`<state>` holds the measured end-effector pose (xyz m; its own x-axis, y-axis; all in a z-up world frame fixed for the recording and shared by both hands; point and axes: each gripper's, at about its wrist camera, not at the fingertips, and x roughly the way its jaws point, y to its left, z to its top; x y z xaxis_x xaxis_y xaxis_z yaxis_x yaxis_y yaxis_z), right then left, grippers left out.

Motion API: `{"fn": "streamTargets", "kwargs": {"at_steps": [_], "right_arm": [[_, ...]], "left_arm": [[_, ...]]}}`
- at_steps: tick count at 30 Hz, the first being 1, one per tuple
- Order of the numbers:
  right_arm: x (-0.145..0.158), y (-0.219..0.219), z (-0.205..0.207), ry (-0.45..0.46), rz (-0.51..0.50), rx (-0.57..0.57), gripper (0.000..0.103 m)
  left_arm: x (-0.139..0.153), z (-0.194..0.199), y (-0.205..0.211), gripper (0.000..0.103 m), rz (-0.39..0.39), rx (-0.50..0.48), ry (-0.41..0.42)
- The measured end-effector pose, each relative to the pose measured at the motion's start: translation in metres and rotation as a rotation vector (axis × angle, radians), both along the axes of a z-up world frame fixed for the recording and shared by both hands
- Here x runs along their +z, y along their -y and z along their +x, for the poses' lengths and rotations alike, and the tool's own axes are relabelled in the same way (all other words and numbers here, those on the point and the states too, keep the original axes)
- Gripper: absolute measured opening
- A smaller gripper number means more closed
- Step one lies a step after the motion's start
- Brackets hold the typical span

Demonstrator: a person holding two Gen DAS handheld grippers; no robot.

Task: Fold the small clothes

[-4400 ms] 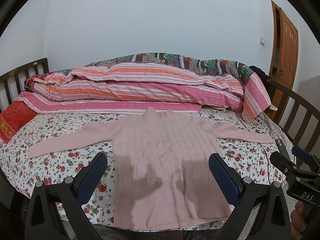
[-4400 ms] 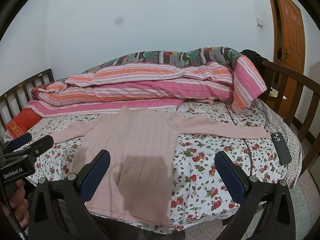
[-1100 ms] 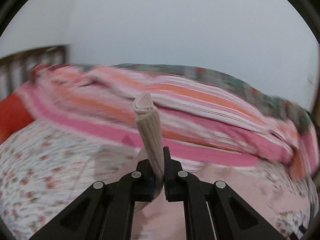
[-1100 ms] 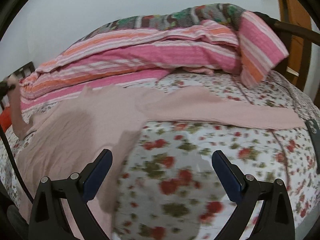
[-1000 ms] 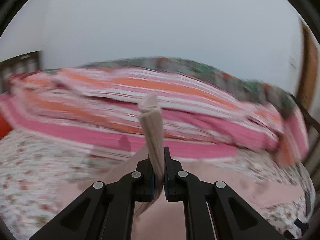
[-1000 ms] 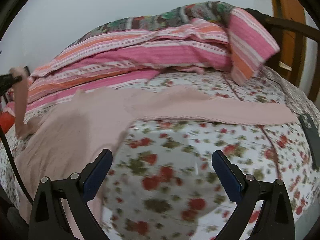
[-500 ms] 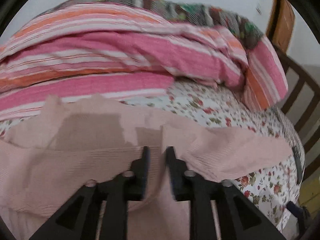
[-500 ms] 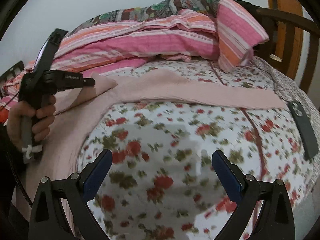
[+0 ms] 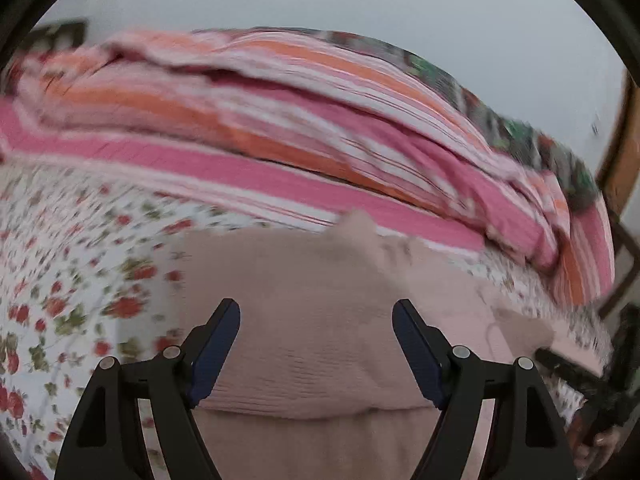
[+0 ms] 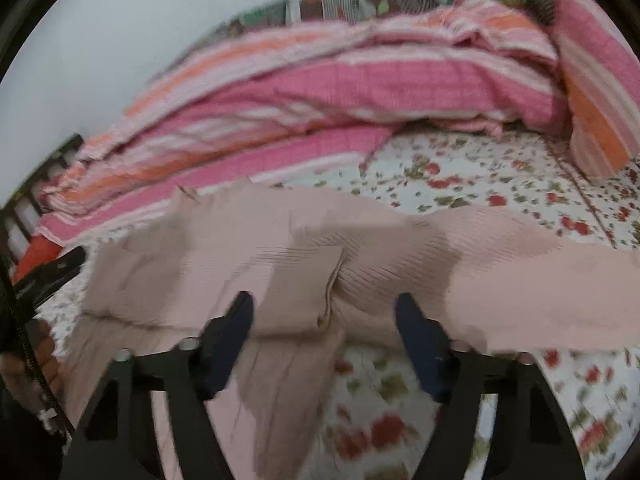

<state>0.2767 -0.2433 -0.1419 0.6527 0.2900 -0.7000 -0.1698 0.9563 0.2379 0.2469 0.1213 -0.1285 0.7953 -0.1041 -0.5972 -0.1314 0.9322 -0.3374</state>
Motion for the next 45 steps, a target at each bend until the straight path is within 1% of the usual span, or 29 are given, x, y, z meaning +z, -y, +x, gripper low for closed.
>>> {"fn": "streamTargets", "kwargs": {"at_steps": [2, 4, 5, 6, 7, 8, 9, 10, 11, 13, 14, 16, 18, 20, 21, 22, 23, 24, 25, 26, 28, 31, 33, 34, 36, 38, 39, 41, 45], "right_arm": [[-0.008, -0.01, 0.017, -0.053, -0.037, 0.003, 0.052], [-0.015, -0.019, 0.028, -0.078, -0.091, 0.006, 0.05], [-0.017, -0.024, 0.032, -0.082, -0.124, 0.001, 0.04], [-0.016, -0.031, 0.033, -0.065, -0.149, 0.012, 0.014], [-0.015, -0.034, 0.033, -0.056, -0.15, 0.037, 0.004], [-0.012, -0.037, 0.031, -0.043, -0.148, 0.078, 0.004], [-0.005, -0.037, 0.025, 0.006, -0.141, 0.092, 0.004], [0.0, -0.033, 0.021, 0.047, -0.126, 0.085, 0.004], [0.004, -0.028, 0.019, 0.067, -0.111, 0.082, 0.004], [0.004, -0.016, 0.016, 0.066, -0.077, 0.058, 0.004], [0.001, -0.01, 0.015, 0.054, -0.075, 0.037, 0.004], [-0.005, -0.007, 0.016, 0.035, -0.093, 0.02, 0.004], [-0.013, -0.002, 0.016, 0.008, -0.077, 0.024, 0.004], [-0.014, 0.001, 0.016, -0.005, -0.069, 0.025, 0.005], [-0.013, 0.004, 0.016, -0.008, -0.064, 0.023, 0.011], [-0.011, 0.008, 0.017, -0.007, -0.054, 0.028, 0.014], [-0.008, 0.019, 0.012, -0.001, -0.045, 0.026, 0.025], [-0.006, 0.032, 0.007, 0.01, -0.046, 0.014, 0.041], [-0.004, 0.044, 0.005, 0.019, -0.052, 0.0, 0.05], [-0.001, 0.066, -0.003, 0.037, -0.061, -0.031, 0.059], [0.004, 0.105, -0.011, 0.052, -0.078, -0.097, 0.059], [0.003, 0.17, -0.028, 0.033, -0.105, -0.258, 0.06], [-0.003, 0.216, -0.043, 0.007, -0.085, -0.351, 0.06], [-0.004, 0.23, -0.048, 0.007, -0.078, -0.381, 0.06], [-0.009, 0.264, -0.063, 0.011, -0.07, -0.481, 0.061], [-0.014, 0.284, -0.069, 0.01, -0.051, -0.523, 0.061], [-0.016, 0.295, -0.071, 0.024, -0.01, -0.525, 0.061], [-0.017, 0.305, -0.069, 0.037, 0.019, -0.53, 0.061], [-0.015, 0.319, -0.053, 0.028, 0.029, -0.574, 0.061]], "left_arm": [[0.0, -0.003, -0.021, 0.077, -0.037, 0.005, -0.004], [0.001, -0.005, -0.03, 0.077, -0.05, 0.008, 0.005], [0.002, -0.008, -0.034, 0.077, -0.06, -0.001, 0.015], [0.003, -0.008, -0.033, 0.077, -0.067, -0.02, 0.02], [0.003, -0.004, -0.028, 0.077, -0.068, -0.041, 0.02], [0.004, -0.001, -0.02, 0.077, -0.061, -0.073, 0.025], [0.005, 0.0, -0.015, 0.077, -0.051, -0.093, 0.032], [0.007, 0.003, -0.007, 0.077, -0.039, -0.115, 0.039], [0.007, 0.005, -0.001, 0.077, -0.018, -0.133, 0.044], [0.004, 0.011, 0.012, 0.077, 0.041, -0.132, 0.035], [0.003, 0.012, 0.015, 0.077, 0.054, -0.129, 0.029], [-0.002, 0.015, 0.018, 0.077, 0.068, -0.122, 0.013], [-0.01, 0.018, 0.017, 0.077, 0.07, -0.105, -0.009], [-0.022, 0.026, 0.017, 0.077, 0.076, -0.092, -0.06], [-0.028, 0.028, 0.017, 0.077, 0.077, -0.09, -0.085], [-0.033, 0.031, 0.017, 0.077, 0.081, -0.09, -0.108], [-0.036, 0.032, 0.017, 0.077, 0.089, -0.089, -0.118], [-0.036, 0.032, 0.018, 0.079, 0.097, -0.091, -0.118], [-0.036, 0.031, 0.019, 0.08, 0.099, -0.094, -0.113], [-0.036, 0.029, 0.019, 0.082, 0.1, -0.098, -0.109], [-0.038, 0.029, 0.019, 0.084, 0.104, -0.104, -0.113], [-0.038, 0.029, 0.021, 0.086, 0.122, -0.105, -0.113], [-0.038, 0.029, 0.022, 0.086, 0.131, -0.104, -0.113], [-0.038, 0.03, 0.023, 0.087, 0.133, -0.105, -0.113], [-0.039, 0.031, 0.024, 0.088, 0.139, -0.106, -0.114], [-0.039, 0.031, 0.025, 0.09, 0.143, -0.11, -0.115], [-0.04, 0.032, 0.025, 0.09, 0.146, -0.111, -0.116], [-0.04, 0.033, 0.027, 0.09, 0.154, -0.11, -0.12], [-0.041, 0.034, 0.028, 0.091, 0.167, -0.111, -0.126]]}}
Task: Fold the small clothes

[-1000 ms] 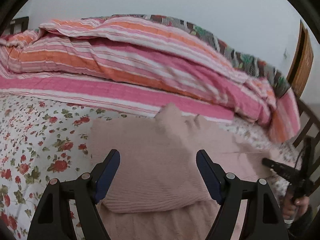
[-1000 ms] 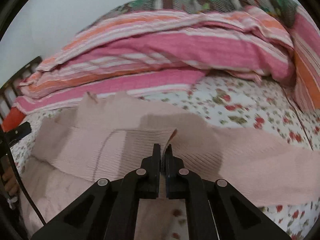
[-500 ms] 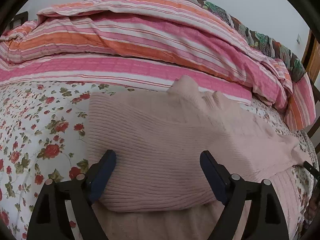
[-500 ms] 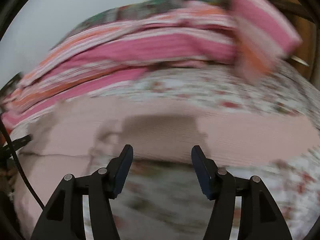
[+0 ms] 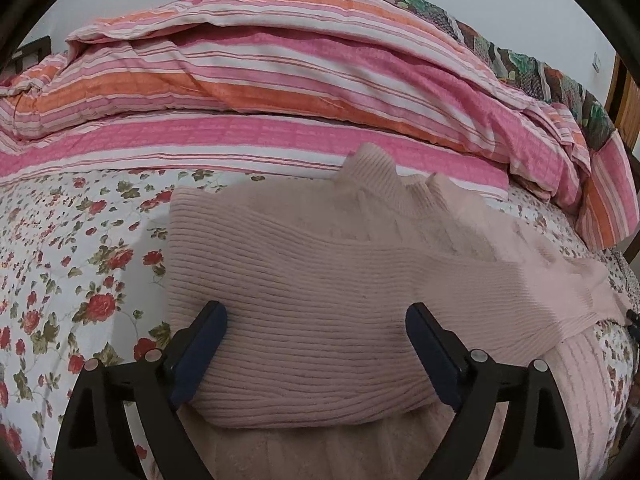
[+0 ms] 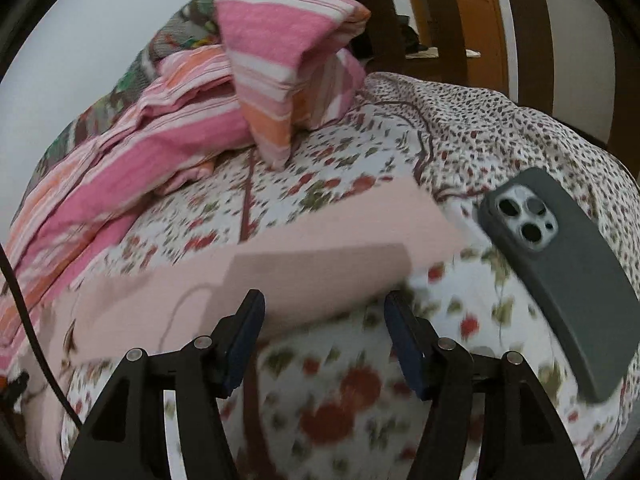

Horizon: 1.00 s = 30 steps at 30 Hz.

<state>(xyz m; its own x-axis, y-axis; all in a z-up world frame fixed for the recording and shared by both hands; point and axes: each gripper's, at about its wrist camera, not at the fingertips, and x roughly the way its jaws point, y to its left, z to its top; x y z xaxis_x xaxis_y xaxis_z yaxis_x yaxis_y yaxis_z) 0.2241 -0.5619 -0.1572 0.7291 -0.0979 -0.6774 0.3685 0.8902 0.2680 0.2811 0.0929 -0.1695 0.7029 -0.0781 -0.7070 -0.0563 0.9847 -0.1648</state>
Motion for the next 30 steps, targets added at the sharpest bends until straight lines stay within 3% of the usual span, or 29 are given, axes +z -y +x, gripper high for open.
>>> {"fn": "streamTargets", "kwargs": {"at_steps": [2, 4, 5, 6, 11, 20, 25, 30], "right_arm": [[0.002, 0.005, 0.01, -0.006, -0.004, -0.016, 0.054], [0.004, 0.002, 0.022, -0.023, -0.062, -0.04, 0.036], [0.004, 0.003, 0.027, -0.037, -0.085, -0.049, 0.014], [0.004, 0.005, 0.032, -0.041, -0.082, -0.046, 0.007], [0.028, -0.012, 0.026, 0.024, -0.159, -0.039, 0.006], [0.125, -0.094, 0.007, 0.196, -0.358, 0.023, 0.006], [0.177, -0.175, 0.007, 0.305, -0.448, 0.134, 0.006], [0.201, -0.28, 0.025, 0.362, -0.488, 0.314, 0.006]], "left_arm": [[0.0, 0.0, 0.0, 0.091, 0.002, -0.002, -0.001], [0.0, 0.0, 0.001, 0.091, 0.0, 0.0, 0.0], [0.0, 0.0, 0.001, 0.091, -0.002, -0.001, 0.001], [0.0, 0.0, 0.001, 0.091, -0.004, -0.001, 0.002], [0.005, -0.004, -0.006, 0.091, -0.054, -0.006, 0.026], [0.023, -0.029, -0.057, 0.091, -0.212, 0.118, 0.119], [0.029, -0.042, -0.084, 0.091, -0.213, 0.178, 0.146], [0.037, -0.065, -0.114, 0.091, -0.181, 0.215, 0.182]]}}
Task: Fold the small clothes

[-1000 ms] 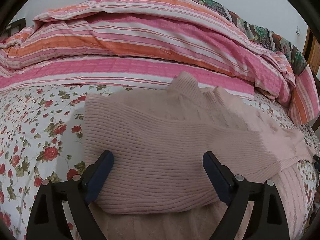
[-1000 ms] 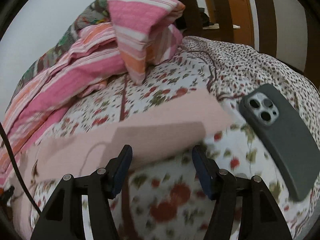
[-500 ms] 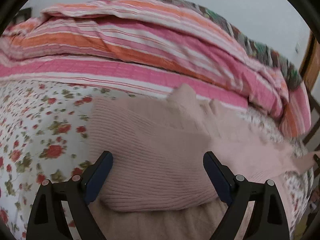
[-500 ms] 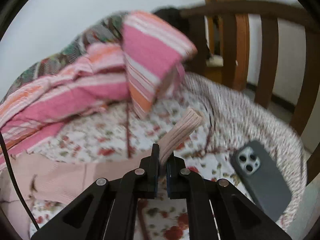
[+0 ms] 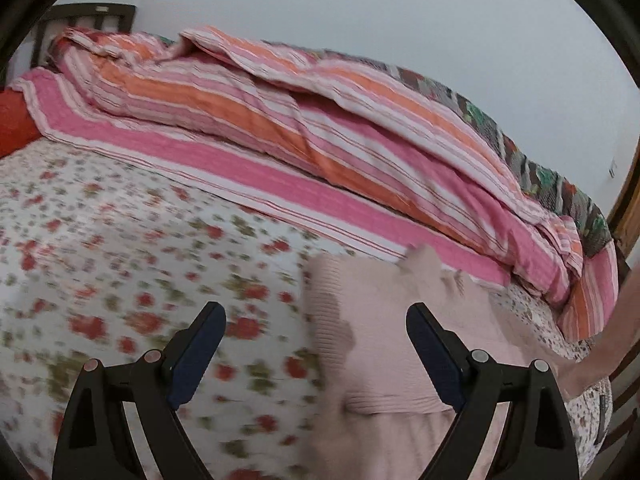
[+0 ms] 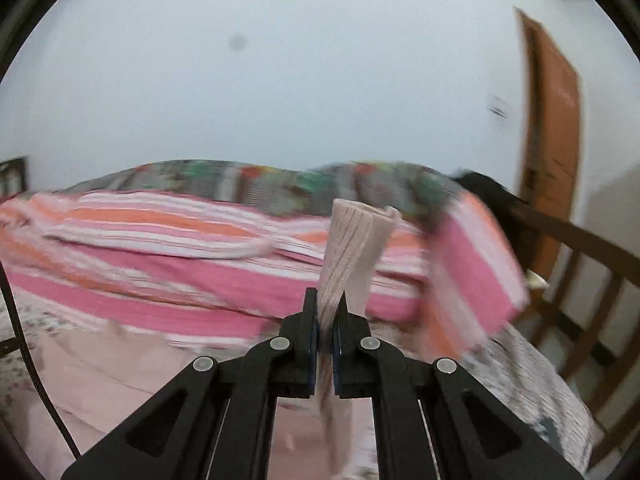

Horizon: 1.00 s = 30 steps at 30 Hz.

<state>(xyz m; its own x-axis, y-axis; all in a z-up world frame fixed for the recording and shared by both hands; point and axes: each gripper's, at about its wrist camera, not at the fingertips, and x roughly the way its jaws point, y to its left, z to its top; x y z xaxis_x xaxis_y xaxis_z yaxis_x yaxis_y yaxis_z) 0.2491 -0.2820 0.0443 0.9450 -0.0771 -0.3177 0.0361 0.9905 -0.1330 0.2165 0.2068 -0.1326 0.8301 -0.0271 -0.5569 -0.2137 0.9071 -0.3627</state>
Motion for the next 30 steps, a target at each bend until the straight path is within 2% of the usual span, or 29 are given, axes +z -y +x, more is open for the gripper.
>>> {"fn": "streamTargets", "kwargs": {"at_steps": [4, 7, 10, 14, 15, 17, 18, 20, 21, 24, 27, 30], "right_arm": [[-0.002, -0.101, 0.011, -0.011, -0.025, 0.182, 0.006], [-0.023, -0.182, 0.019, -0.085, 0.007, 0.351, 0.005], [-0.064, -0.257, 0.029, -0.218, 0.04, 0.498, 0.005], [-0.133, -0.322, 0.042, -0.413, 0.02, 0.576, 0.007], [-0.148, -0.329, 0.046, -0.466, 0.037, 0.593, 0.022], [-0.167, -0.333, 0.055, -0.572, 0.047, 0.594, 0.043], [-0.17, -0.329, 0.053, -0.597, 0.07, 0.619, 0.043], [-0.165, -0.313, 0.043, -0.578, 0.103, 0.636, 0.048], [-0.157, -0.302, 0.036, -0.553, 0.107, 0.634, 0.057], [-0.133, -0.251, 0.016, -0.454, 0.153, 0.601, 0.071], [-0.119, -0.184, -0.002, -0.355, 0.171, 0.461, 0.072], [-0.122, -0.117, -0.012, -0.334, 0.161, 0.287, 0.072]], "left_arm": [[0.001, -0.013, -0.033, 0.091, -0.026, 0.064, 0.007], [-0.001, -0.025, -0.06, 0.091, -0.08, 0.109, 0.017], [-0.005, -0.028, -0.074, 0.091, -0.111, 0.129, 0.009], [-0.003, -0.026, -0.071, 0.091, -0.066, 0.112, 0.007], [-0.003, -0.026, -0.071, 0.091, -0.059, 0.103, 0.009], [-0.003, -0.024, -0.067, 0.091, -0.054, 0.085, 0.01], [-0.003, -0.023, -0.064, 0.091, -0.056, 0.075, 0.01], [-0.003, -0.02, -0.058, 0.091, -0.066, 0.045, 0.008], [-0.003, -0.018, -0.053, 0.09, -0.071, 0.024, 0.004], [-0.004, -0.011, -0.036, 0.09, -0.084, -0.052, 0.0], [-0.006, -0.004, -0.017, 0.089, -0.126, -0.15, 0.006], [-0.009, 0.003, 0.004, 0.084, -0.143, -0.218, -0.007]]}}
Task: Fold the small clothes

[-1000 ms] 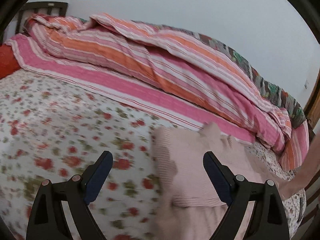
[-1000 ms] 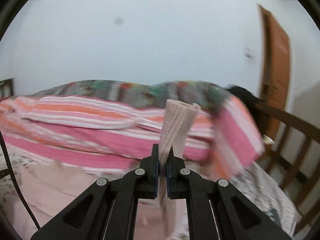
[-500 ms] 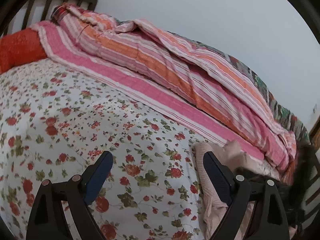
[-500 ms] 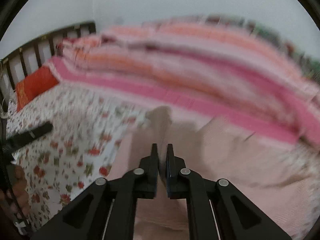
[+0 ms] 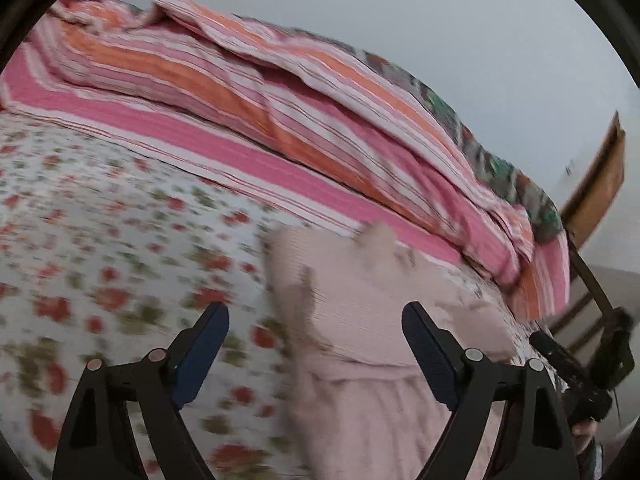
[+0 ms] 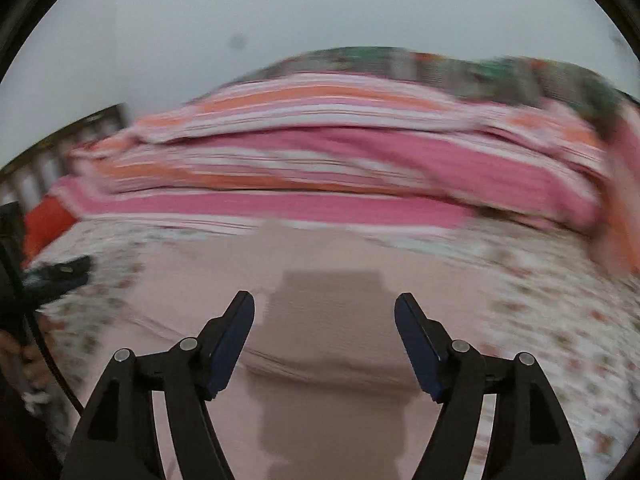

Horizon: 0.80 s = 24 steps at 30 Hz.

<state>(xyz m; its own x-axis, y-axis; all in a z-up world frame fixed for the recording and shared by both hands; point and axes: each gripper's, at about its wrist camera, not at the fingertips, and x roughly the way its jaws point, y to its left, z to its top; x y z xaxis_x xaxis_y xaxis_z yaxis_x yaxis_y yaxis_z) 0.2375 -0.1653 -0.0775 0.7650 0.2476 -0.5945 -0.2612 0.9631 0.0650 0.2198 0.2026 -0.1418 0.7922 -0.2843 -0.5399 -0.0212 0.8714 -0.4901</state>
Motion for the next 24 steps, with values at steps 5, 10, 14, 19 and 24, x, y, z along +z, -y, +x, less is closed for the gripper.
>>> {"fn": "streamTargets", "kwargs": {"at_steps": [5, 10, 14, 19, 24], "right_arm": [[-0.032, 0.066, -0.003, -0.113, -0.039, -0.145, 0.068], [-0.057, 0.069, 0.004, -0.183, -0.016, -0.125, 0.067], [-0.059, 0.055, 0.02, -0.185, -0.028, -0.106, 0.067], [-0.069, 0.074, 0.037, -0.21, 0.01, -0.166, 0.06], [-0.075, 0.093, 0.027, -0.21, 0.021, -0.193, 0.063]], "left_arm": [[-0.005, 0.009, 0.026, 0.083, 0.045, -0.011, -0.026], [-0.006, 0.012, 0.034, 0.083, 0.101, 0.043, -0.028], [-0.012, 0.019, 0.026, 0.083, 0.109, 0.066, -0.059], [-0.017, 0.023, 0.027, 0.083, 0.133, 0.059, -0.082], [-0.014, 0.025, 0.035, 0.08, 0.144, 0.025, -0.066]]}}
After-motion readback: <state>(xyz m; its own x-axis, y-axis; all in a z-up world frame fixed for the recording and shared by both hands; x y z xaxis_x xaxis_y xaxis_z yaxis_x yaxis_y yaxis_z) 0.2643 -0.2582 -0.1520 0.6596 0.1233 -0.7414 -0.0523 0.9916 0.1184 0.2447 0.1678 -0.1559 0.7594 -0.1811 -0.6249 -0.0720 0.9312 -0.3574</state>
